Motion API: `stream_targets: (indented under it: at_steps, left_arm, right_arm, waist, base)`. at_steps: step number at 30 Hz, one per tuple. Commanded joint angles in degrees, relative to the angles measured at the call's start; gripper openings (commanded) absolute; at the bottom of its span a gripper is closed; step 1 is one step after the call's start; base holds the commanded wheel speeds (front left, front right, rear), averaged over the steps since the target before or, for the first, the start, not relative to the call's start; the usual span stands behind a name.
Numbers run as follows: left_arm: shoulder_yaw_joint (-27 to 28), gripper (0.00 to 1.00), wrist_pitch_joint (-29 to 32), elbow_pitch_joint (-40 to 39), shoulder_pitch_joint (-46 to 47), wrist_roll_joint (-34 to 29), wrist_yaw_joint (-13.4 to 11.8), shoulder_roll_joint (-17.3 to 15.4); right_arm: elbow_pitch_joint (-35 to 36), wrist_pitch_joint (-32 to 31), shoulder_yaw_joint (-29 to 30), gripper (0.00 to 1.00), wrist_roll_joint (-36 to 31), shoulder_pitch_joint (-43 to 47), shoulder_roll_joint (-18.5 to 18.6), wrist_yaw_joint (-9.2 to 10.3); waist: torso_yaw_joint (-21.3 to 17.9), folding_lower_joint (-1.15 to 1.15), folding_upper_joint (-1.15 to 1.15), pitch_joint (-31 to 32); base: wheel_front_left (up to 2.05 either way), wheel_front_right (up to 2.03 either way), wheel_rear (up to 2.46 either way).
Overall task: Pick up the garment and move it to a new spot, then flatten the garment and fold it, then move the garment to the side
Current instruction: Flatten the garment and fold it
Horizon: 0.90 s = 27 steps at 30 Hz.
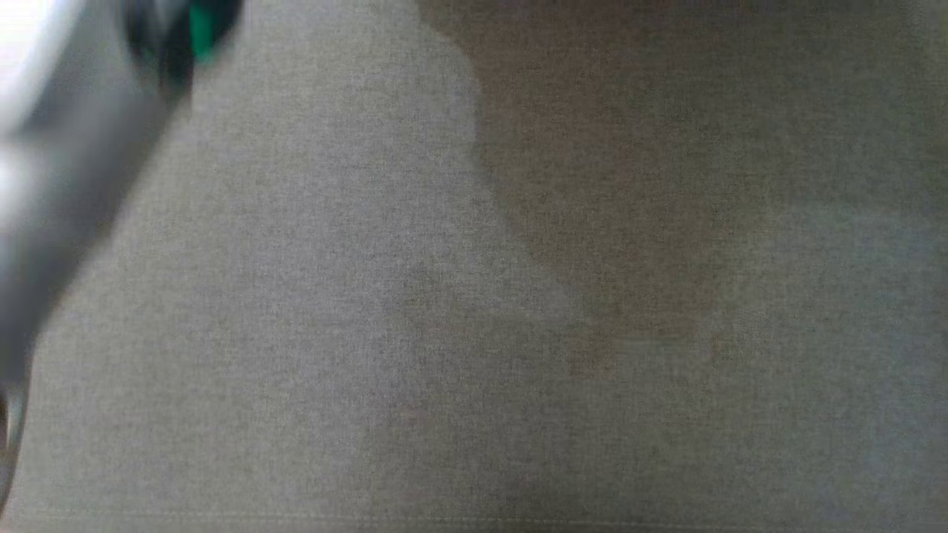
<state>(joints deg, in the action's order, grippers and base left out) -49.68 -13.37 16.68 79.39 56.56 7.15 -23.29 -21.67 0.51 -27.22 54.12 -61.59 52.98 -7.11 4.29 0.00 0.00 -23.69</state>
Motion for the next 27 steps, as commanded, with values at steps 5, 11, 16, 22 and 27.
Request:
stream_targets:
  at_steps: [5, 11, 16, 22, 27]
  left_arm:
    - [-0.7, 0.0, -1.3, -11.1, -20.1, 4.7, -0.2, -10.0]
    - [-0.8, 0.0, -1.6, -22.5, -46.6, 4.0, -7.0, -14.6]
    - [0.2, 0.0, -1.6, -30.8, -64.1, 2.0, -10.8, -14.6]
    - [-0.3, 0.0, -1.6, -36.8, -70.9, 1.1, -11.7, -16.0]
    - [2.4, 0.0, -0.4, -34.3, -63.9, 1.2, -10.4, -13.9]
  right_arm:
    - [4.3, 5.5, -2.8, 0.0, 5.3, 18.8, 4.6, -0.37]
    - [6.9, 11.3, -3.8, 0.0, 10.6, 40.8, 6.2, -0.37]
    - [10.6, 13.8, -1.0, 0.0, 14.7, 56.3, 6.9, -0.37]
    - [14.5, 14.4, 5.3, 0.0, 15.6, 66.1, 7.1, -0.37]
    - [14.8, 13.4, 7.7, 0.0, 14.7, 64.4, 5.7, -0.37]
  waist:
    - [-0.2, 0.0, 0.0, 3.7]
    - [-0.7, 0.0, 0.0, 7.8]
    - [-0.8, 0.0, 0.0, 10.2]
    - [-0.4, 0.0, 0.0, 10.1]
    - [0.4, 0.0, 0.0, 7.7]
  base:
    - [0.0, 0.0, 0.0]
    - [0.0, 0.0, 0.0]
    - [0.0, 0.0, 0.0]
    - [0.0, 0.0, 0.0]
    - [0.0, 0.0, 0.0]
